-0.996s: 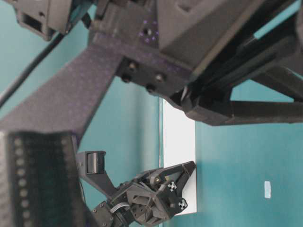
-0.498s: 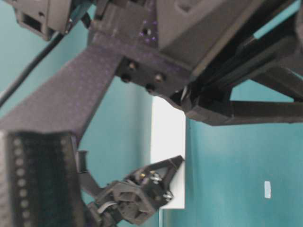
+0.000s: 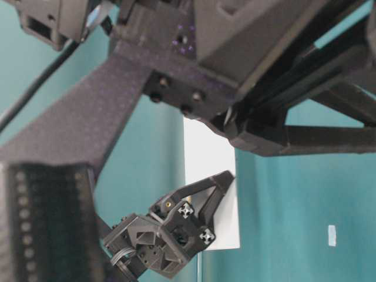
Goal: Move the wooden board into place and insert the rod into its hole.
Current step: 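Lift the board with the left gripper and swing it toward table center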
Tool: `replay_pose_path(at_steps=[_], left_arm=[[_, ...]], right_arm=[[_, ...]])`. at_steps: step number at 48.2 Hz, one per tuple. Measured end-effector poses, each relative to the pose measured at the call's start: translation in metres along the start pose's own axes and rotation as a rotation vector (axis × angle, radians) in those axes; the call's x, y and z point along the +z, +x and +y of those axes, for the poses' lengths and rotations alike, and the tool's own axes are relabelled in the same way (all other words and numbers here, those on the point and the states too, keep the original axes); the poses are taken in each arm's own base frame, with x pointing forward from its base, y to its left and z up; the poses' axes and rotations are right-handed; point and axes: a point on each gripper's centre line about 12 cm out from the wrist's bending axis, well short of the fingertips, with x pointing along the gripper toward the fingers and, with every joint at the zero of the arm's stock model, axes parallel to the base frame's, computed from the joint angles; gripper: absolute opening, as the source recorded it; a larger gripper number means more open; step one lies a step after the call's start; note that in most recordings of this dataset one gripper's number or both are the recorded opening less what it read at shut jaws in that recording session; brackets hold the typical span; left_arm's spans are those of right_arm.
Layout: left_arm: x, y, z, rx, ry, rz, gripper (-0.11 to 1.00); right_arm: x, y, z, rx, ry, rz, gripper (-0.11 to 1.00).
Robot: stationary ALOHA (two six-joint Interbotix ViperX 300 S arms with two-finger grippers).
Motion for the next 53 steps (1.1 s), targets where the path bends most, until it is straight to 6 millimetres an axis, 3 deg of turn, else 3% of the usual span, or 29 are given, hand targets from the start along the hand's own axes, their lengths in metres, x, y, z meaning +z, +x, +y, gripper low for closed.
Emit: replay_pose_path(at_steps=[22, 39, 53], left_arm=[[-0.005, 0.007, -0.062, -0.107, -0.033, 0.014, 0.22], [-0.007, 0.026, -0.083, -0.136, -0.043, 0.016, 0.22], [-0.008, 0.028, -0.089, -0.144, -0.067, 0.023, 0.22]], right_arm=[[-0.002, 0.006, 0.000, -0.001, -0.002, 0.004, 0.87], [-0.002, 0.006, 0.000, 0.000, -0.002, 0.002, 0.87], [-0.002, 0.006, 0.000, 0.000, -0.002, 0.002, 0.87]])
